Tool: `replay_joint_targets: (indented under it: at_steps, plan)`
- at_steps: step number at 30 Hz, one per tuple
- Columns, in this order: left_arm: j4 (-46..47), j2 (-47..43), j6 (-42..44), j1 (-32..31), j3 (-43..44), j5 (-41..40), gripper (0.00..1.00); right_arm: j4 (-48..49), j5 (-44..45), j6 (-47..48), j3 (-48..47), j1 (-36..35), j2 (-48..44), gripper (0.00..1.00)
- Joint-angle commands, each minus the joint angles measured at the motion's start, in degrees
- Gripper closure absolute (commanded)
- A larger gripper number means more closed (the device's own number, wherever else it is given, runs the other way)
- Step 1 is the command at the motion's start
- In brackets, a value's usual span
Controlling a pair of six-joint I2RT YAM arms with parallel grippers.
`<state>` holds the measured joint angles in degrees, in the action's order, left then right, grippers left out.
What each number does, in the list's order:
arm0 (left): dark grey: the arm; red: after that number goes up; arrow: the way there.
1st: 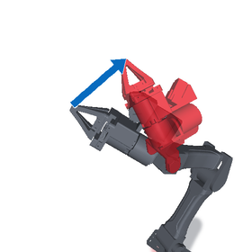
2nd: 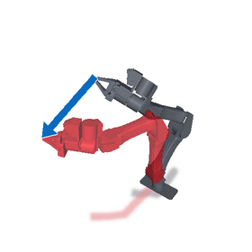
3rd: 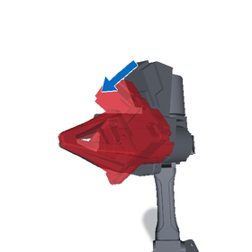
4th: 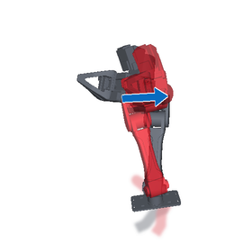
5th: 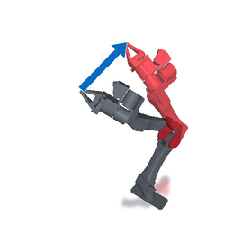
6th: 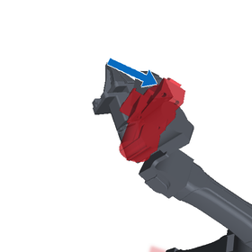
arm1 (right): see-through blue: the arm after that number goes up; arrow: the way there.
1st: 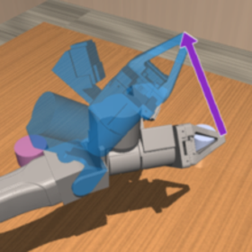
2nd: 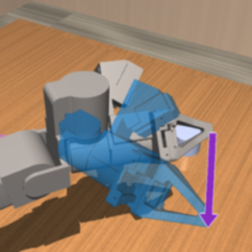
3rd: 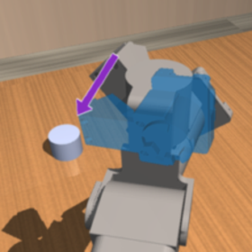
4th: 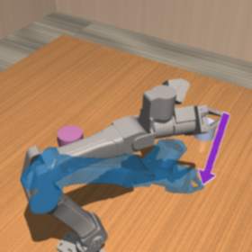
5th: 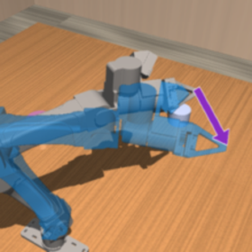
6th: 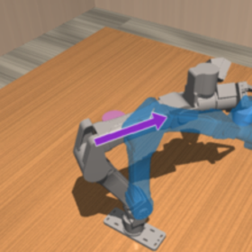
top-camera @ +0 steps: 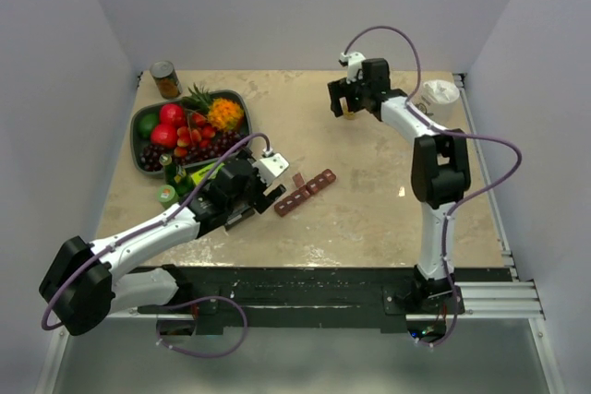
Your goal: Sort the pills into containers
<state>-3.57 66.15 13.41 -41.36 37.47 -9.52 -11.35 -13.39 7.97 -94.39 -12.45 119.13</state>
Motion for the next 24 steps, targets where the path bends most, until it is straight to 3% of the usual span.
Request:
replay_joint_targets:
  at_steps: [1, 5, 19, 22, 24]
  plan:
    - [4.72, -1.20, 3.02, 0.23, 0.05, -4.63, 0.01, -0.68, 17.33, -3.75, -10.63, -3.02, 4.96, 0.01]
    - [4.37, -1.02, 3.38, 0.32, 0.14, -5.33, 0.01, -0.86, 22.17, -4.10, -13.01, -3.72, 8.22, 0.01]
    - [3.66, -2.34, 2.68, 1.37, 1.90, -2.35, 0.01, 0.98, 20.68, -2.61, -17.23, -3.90, 13.32, 0.07]
    - [3.66, -3.13, 2.24, 2.16, 1.55, -1.65, 0.01, 0.55, 19.19, -2.34, -20.55, -3.81, 14.98, 0.14]
    - [4.10, -3.31, 2.06, 2.78, 1.29, -1.56, 0.01, 0.02, 18.05, -2.34, -20.57, -3.81, 14.99, 0.26]
